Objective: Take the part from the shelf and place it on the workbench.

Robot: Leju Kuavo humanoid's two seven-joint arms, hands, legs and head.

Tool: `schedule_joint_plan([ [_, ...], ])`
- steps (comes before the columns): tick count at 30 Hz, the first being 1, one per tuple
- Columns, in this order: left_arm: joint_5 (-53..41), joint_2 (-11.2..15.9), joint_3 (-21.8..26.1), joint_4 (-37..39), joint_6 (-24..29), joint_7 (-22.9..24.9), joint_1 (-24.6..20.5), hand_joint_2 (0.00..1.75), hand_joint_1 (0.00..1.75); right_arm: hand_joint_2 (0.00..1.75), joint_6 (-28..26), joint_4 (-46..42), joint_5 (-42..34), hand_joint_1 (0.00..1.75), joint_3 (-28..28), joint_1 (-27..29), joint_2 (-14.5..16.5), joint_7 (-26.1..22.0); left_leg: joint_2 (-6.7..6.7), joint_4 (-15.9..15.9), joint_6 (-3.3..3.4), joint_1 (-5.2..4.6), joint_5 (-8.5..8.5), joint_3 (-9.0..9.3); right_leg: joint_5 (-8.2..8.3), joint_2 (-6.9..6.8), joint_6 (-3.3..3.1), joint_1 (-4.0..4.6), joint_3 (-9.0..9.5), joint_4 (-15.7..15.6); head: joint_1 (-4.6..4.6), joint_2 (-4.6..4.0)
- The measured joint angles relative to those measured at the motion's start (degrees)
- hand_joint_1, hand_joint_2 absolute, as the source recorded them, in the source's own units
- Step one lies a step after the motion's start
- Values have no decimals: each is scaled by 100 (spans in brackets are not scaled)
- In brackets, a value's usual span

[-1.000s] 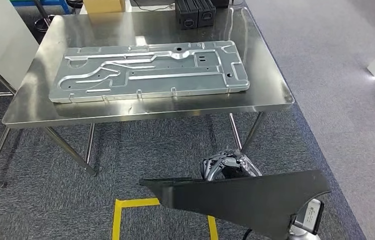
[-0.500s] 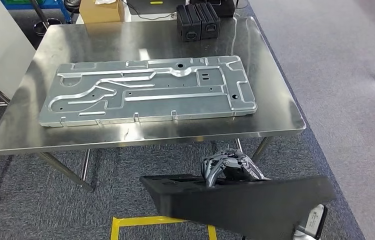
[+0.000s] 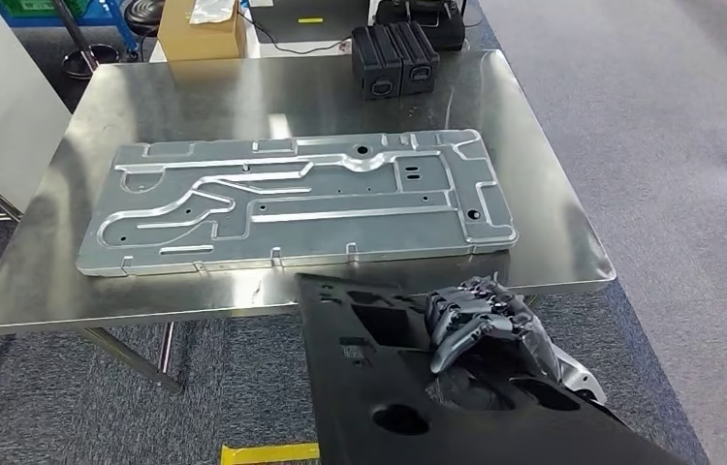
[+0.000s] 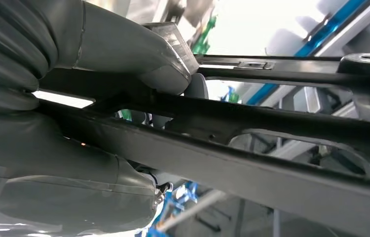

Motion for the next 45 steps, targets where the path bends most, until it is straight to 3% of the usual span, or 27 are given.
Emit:
schedule_joint_plan([
  [2,-9,0,13,0,0,-11,-13,0,0,175,-84,-49,-97,175,-122,-122,-49,63,7,-26,56,4,-11,29,-265,-27,51,-15,-247,495,10,0],
  [4,-22,1,20,0,-1,-17,-24,0,0,175,-69,-8,-244,175,-301,-347,-110,143,14,-25,92,-13,-37,37,-534,-43,81,-16,-689,1250,16,0],
  [5,-27,1,24,0,-3,-20,-27,0,0,175,-32,52,-317,175,-410,-499,-150,186,15,-24,104,-23,-50,45,-548,-47,85,-17,-852,1481,15,0],
  [6,-29,1,28,0,-5,-21,-28,0,0,175,14,142,-382,175,-537,-676,-196,228,13,-23,111,-32,-65,61,-444,-49,79,-16,-909,1495,15,0],
  [8,-31,0,43,0,-11,-29,-28,0,0,175,93,356,-453,175,-813,-1055,-288,319,2,-23,114,-50,-99,116,21,-50,29,-5,-691,892,16,0],
  [10,-29,-9,59,1,-20,-39,-28,0,0,175,117,545,-431,175,-1076,-1362,-359,396,-17,-21,98,-70,-132,152,328,-50,-39,31,-376,182,15,-1],
  [13,-20,-17,97,2,-26,-51,-27,0,0,175,-43,830,-83,175,-1349,-1651,-415,525,-32,-39,23,-80,-150,160,346,-45,-82,69,-271,-98,17,-1],
  [16,-13,-10,128,2,-26,-65,-29,0,0,175,-338,1171,430,175,-1471,-1812,-454,660,-21,127,-64,-83,-302,116,366,-57,-142,10,-186,-200,4,0],
  [19,-19,-8,154,2,-27,-85,-21,0,0,175,-790,1611,1144,175,-1485,-1961,-479,790,-8,1174,-121,-54,-763,-405,352,-68,-191,4,-149,-221,-10,0],
  [20,-22,-8,160,2,-30,-94,-17,0,0,175,-991,1781,1491,175,-1477,-1992,-486,852,-7,1458,-135,-47,-824,-574,343,-69,-195,6,-146,-216,-10,0],
  [21,-30,-7,163,2,-33,-102,-13,0,0,175,-1195,1962,1860,175,-1461,-2024,-492,923,-6,1542,-146,-44,-773,-654,331,-69,-192,6,-143,-207,-9,0],
  [22,-45,-4,164,2,-38,-107,-13,0,0,175,-1384,2157,2229,175,-1425,-2070,-496,1004,-3,1381,-151,-41,-606,-615,315,-67,-183,2,-137,-191,-10,0],
  [24,-89,9,164,2,-58,-116,-18,0,0,175,-1729,2598,3009,175,-1275,-2234,-501,1205,5,640,-144,-35,-185,-314,266,-58,-147,-3,-135,-133,-9,0],
  [25,-114,15,164,2,-75,-120,-26,0,0,175,-1892,2849,3425,175,-1160,-2354,-501,1321,6,314,-124,-40,-54,-178,242,-45,-123,3,-149,-94,-11,0],
  [27,-158,20,164,2,-112,-123,-43,0,0,175,-2152,3387,4214,175,-884,-2608,-498,1549,1,67,-69,-57,-16,-86,227,-23,-66,21,-183,-52,-12,0],
  [29,-191,22,164,2,-132,-122,-57,0,0,175,-2316,3998,4848,175,-569,-2873,-454,1751,-2,38,1,-62,4,-86,231,-19,-8,17,-193,-58,-14,0],
  [31,-206,22,164,2,-140,-123,-78,0,0,175,-2445,4694,5390,175,-222,-3185,-348,1953,0,-6,71,-48,32,-64,120,-44,43,-1,-258,94,-3,0],
  [34,-215,22,164,2,-151,-123,-107,0,0,175,-2576,5730,5952,175,236,-3647,-103,2213,1,-27,114,-40,43,-53,-337,-71,91,-16,-742,1085,12,0],
  [35,-216,22,165,2,-157,-122,-109,0,0,175,-2595,6044,6069,175,357,-3758,-6,2280,-2,-27,118,-41,39,-50,-430,-72,100,-19,-918,1411,12,0],
  [36,-216,22,166,2,-163,-122,-110,0,0,175,-2604,6333,6165,175,467,-3847,90,2340,-7,-25,119,-42,33,-44,-418,-73,101,-21,-1016,1558,13,0],
  [37,-216,22,166,2,-167,-120,-108,0,0,175,-2605,6599,6246,175,567,-3929,186,2390,-15,-24,116,-42,26,-33,-296,-74,93,-23,-1010,1487,13,0],
  [40,-222,13,170,2,-179,-116,-106,0,0,175,-2592,7299,6445,175,821,-4219,458,2506,-38,-15,68,-53,-9,-3,302,-76,24,-6,-557,398,12,0],
  [42,-234,9,175,2,-189,-121,-110,0,0,175,-2558,7703,6549,175,966,-4401,630,2588,-43,-12,15,-63,-13,-27,404,-68,-20,30,-396,-12,6,0],
  [45,-266,11,179,2,-229,-142,-103,0,0,175,-2484,8109,6672,175,1113,-4510,829,2709,-43,-22,-75,-57,-25,-28,391,-65,-89,35,-370,-75,4,0],
])
